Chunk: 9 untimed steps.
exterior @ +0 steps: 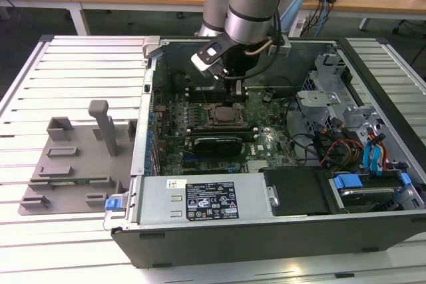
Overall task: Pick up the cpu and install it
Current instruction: 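Close the cpu cover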
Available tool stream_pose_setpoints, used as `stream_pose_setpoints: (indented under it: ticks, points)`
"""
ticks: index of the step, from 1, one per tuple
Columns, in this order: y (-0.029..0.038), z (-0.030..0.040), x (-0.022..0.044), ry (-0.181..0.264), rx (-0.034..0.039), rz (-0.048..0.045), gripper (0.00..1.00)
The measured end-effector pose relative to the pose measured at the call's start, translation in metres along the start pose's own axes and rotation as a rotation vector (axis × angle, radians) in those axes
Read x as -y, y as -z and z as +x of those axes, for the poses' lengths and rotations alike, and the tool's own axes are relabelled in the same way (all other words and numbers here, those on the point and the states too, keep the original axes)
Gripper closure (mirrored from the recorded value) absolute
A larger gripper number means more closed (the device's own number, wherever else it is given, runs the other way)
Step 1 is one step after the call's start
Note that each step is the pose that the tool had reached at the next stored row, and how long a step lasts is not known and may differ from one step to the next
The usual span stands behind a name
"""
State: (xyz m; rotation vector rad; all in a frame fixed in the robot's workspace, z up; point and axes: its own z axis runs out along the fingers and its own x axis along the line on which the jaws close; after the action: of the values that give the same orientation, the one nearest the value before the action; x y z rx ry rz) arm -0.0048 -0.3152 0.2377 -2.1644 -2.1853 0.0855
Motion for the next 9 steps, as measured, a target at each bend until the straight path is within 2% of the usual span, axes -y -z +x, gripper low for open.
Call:
stream_pose_setpoints:
  ticks: [1,3,5,6,9]
  points:
    - [0.0065,0.0001,0.0005,0.0,-0.0001,-0.0001,0.89]
    - [0.0147,0.0001,0.0012,0.0,-0.0001,-0.0001,0.89]
    - [0.0203,0.0002,0.0017,0.0,-0.0001,-0.0001,0.89]
    - [0.0256,0.0002,0.0022,0.0,0.0,0.0,0.89]
    - [0.0273,0.0002,0.0023,0.0,-0.0006,0.0,0.89]
